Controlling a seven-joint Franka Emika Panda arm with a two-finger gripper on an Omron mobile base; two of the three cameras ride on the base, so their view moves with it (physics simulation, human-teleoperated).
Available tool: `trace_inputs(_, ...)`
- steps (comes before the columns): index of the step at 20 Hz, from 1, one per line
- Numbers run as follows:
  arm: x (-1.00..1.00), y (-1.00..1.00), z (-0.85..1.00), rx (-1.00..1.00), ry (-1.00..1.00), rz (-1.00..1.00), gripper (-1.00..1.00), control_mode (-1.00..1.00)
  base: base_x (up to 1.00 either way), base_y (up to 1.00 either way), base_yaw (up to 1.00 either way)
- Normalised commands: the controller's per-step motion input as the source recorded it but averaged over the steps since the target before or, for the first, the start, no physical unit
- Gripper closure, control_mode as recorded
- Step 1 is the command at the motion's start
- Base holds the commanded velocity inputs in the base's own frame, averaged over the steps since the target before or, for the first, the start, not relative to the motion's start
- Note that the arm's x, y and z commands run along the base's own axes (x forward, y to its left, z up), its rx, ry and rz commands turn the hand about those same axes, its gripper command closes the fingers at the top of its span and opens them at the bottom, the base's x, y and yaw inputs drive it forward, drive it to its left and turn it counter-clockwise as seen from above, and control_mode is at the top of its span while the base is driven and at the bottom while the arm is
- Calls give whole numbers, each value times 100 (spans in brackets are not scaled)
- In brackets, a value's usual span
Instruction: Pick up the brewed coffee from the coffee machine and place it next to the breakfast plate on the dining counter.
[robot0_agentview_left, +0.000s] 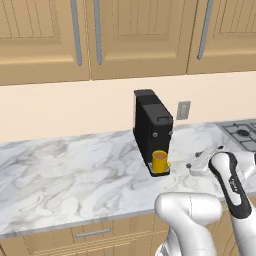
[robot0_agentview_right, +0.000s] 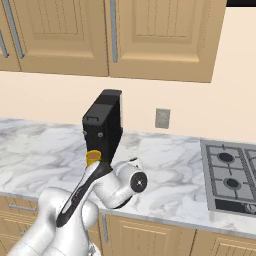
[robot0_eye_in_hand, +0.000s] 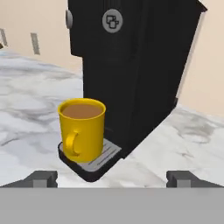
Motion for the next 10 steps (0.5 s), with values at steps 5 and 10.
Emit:
trace_inputs(5,39,15,-40,4,-26,25,-100,-100,0,0,0)
trace_inputs(10,6,15,-11,1,-15,12,-100,-100,0,0,0)
